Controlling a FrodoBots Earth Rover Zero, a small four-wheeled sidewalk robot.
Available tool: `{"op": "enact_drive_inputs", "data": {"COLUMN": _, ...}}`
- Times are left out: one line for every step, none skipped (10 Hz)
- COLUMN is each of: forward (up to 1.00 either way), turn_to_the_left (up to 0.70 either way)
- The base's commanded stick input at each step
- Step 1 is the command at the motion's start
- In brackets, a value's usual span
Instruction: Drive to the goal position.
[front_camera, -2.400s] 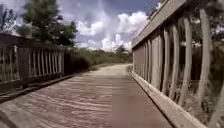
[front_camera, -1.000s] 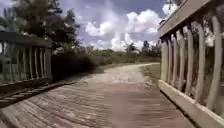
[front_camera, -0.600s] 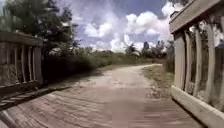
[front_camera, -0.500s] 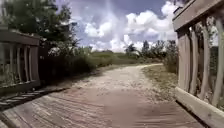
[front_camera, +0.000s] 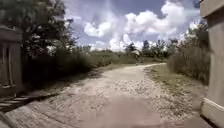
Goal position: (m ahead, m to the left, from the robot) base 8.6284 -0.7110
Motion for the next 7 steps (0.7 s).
{"op": "enact_drive_inputs", "data": {"forward": 0.85, "turn_to_the_left": 0.0}}
{"op": "enact_drive_inputs", "data": {"forward": 0.85, "turn_to_the_left": 0.0}}
{"op": "enact_drive_inputs", "data": {"forward": 0.85, "turn_to_the_left": 0.0}}
{"op": "enact_drive_inputs", "data": {"forward": 0.85, "turn_to_the_left": 0.0}}
{"op": "enact_drive_inputs", "data": {"forward": 0.85, "turn_to_the_left": 0.0}}
{"op": "enact_drive_inputs", "data": {"forward": 0.85, "turn_to_the_left": 0.0}}
{"op": "enact_drive_inputs", "data": {"forward": 0.85, "turn_to_the_left": 0.0}}
